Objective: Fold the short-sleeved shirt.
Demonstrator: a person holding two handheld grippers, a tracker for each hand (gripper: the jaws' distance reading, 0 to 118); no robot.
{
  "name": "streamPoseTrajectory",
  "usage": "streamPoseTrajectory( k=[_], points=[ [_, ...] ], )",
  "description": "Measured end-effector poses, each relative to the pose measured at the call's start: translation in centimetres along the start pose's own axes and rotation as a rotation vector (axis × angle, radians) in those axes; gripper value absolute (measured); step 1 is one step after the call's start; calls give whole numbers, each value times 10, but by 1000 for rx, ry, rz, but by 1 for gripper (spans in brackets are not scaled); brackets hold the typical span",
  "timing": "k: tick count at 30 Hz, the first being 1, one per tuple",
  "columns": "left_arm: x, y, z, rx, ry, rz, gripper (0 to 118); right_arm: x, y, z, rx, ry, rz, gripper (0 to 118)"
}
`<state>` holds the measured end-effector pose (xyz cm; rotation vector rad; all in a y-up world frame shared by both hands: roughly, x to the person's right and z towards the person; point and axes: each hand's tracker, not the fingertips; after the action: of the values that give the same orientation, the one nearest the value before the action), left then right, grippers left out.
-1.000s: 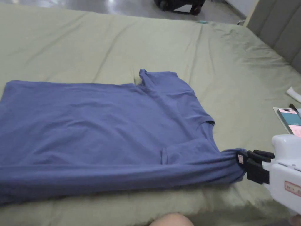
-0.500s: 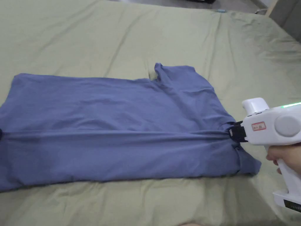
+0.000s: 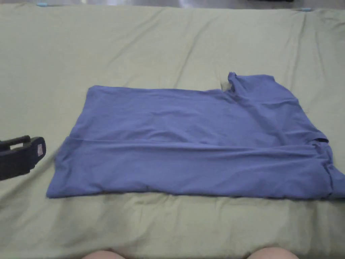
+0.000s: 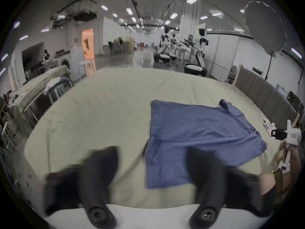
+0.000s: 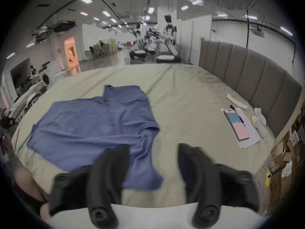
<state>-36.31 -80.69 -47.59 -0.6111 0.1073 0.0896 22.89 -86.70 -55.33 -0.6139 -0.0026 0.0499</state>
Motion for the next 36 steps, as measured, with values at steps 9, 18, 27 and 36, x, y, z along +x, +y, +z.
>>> streamPoseTrajectory(
  k=[9, 18, 27, 36],
  points=[
    [7, -64, -23, -114, -26, 27, 0, -53, -62, 62, -3, 34, 75, 0],
    [1, -38, -135, -301, -6, 115, 91, -45, -53, 51, -17, 42, 73, 0],
    [47, -54, -122, -283, -1, -187, 5, -29, -59, 18, -66, 21, 9, 0],
    [27, -26, -80, -195, -37, -78, 4, -7, -32, -41, -91, -38, 3, 84]
  ],
)
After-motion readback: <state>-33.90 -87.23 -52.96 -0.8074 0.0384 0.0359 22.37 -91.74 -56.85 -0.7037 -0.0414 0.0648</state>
